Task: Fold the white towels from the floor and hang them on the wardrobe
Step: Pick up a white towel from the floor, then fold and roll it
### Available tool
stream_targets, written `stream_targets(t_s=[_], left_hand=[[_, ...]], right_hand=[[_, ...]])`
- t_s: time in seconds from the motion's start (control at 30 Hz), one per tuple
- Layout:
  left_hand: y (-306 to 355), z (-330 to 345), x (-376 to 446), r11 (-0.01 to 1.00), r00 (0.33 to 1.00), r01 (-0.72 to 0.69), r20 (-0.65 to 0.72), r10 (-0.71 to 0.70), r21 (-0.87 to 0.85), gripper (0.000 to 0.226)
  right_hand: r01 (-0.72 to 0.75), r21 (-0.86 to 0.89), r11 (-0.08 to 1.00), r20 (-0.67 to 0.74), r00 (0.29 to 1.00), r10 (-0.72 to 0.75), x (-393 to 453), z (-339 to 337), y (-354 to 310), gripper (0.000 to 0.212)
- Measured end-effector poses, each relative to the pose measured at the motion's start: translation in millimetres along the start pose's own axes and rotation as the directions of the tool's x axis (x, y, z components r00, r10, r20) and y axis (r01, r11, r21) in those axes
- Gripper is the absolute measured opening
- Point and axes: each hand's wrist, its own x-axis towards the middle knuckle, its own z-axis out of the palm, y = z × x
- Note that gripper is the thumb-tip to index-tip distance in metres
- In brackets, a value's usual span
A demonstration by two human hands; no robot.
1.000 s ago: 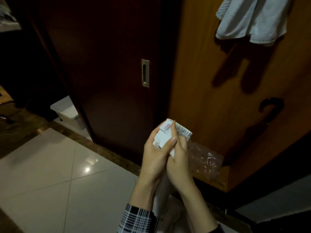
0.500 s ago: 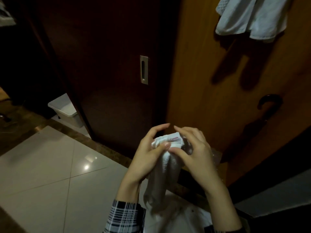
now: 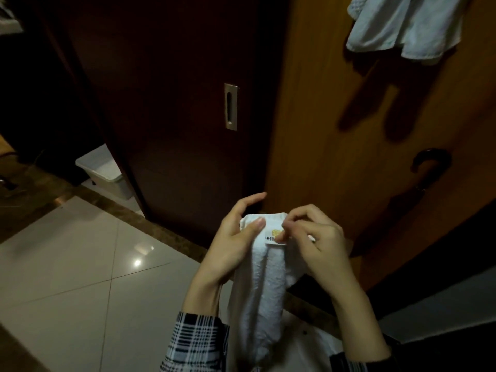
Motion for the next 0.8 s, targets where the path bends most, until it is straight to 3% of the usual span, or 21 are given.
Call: stream_targets(t_s=[0.07, 0.2, 0.37, 0.47, 0.63, 0.8], left_hand=[[-1, -1, 0, 0.998, 0.999, -0.022, 0.034, 0.020, 0.058, 0.040], [3, 2, -1, 0.974, 0.994, -0.087, 0.084, 0.071, 0.211, 0.042], [2, 7, -1, 0.962, 0.992, -0.109, 0.096, 0.087, 0.252, 0.042], [4, 6, -3, 0.973, 0.988, -0.101, 0.132, 0.074, 0.206, 0.038], [4, 8, -9, 0.999, 0.979, 0.019, 0.205, -0.010, -0.038, 0.040], [1, 7, -6, 0.946, 0.969, 0.183, 0.211, -0.128, -0.269, 0.060]], right_hand=[[-0.123, -0.017, 0.992, -0.029, 0.992, 0.122, 1, 1, -2, 0.017], [-0.320, -0.075, 0.945, 0.031, 0.946, 0.323, 4, 0, -11, 0.037], [-0.308, -0.150, 0.940, 0.157, 0.931, 0.330, 2, 1, -22, 0.016], [-0.259, -0.131, 0.957, 0.155, 0.948, 0.278, -1, 2, -25, 0.004], [-0.208, -0.017, 0.978, 0.127, 0.970, 0.208, -1, 1, -26, 0.010], [-0.198, 0.023, 0.980, 0.167, 0.967, 0.192, 1, 2, -24, 0.014]])
